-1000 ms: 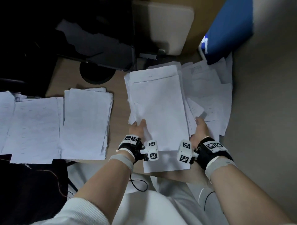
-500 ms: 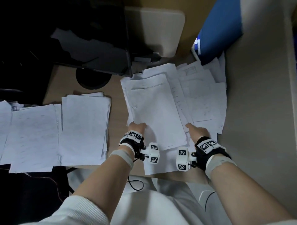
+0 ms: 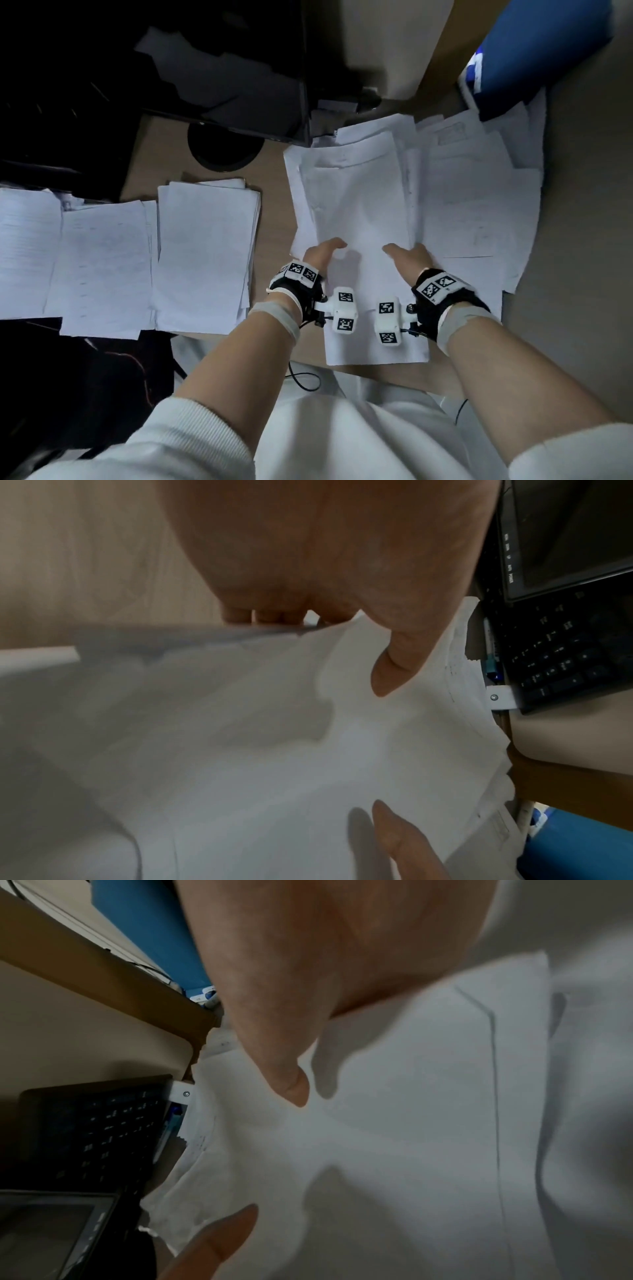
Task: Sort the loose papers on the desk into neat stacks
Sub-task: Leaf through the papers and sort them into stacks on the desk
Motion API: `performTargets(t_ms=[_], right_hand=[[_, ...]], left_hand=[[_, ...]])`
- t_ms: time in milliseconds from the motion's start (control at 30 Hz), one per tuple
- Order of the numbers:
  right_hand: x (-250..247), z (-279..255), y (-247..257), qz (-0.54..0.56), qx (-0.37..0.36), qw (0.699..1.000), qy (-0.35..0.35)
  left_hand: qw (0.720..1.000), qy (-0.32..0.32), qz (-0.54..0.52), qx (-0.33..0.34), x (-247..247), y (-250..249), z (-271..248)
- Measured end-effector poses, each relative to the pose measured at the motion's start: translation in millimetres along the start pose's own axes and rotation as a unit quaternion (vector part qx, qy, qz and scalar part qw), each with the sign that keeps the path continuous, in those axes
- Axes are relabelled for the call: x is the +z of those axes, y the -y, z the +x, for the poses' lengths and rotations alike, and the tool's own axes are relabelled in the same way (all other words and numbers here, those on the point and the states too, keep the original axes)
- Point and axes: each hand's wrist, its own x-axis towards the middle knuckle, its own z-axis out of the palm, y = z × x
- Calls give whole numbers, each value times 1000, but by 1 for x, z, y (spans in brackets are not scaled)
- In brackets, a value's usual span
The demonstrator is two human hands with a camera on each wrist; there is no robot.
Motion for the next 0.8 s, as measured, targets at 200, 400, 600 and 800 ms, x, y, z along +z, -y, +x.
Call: performTargets(t_ms=[200,400,600,800], right_hand=[[-6,-9,2,-1,1,1000,1],[-13,-11,-2,49,22,997,-58],[-3,-16,-9,-19,37,998,-42],[1,-18,-17,-115,41,992,-4]], left_hand=[[995,-40,64,64,-8,-1,4],[986,-48,145,64,-21,10,20],[982,-11,185,49,-30,12,0],[985,9,172,14,-28,26,0]])
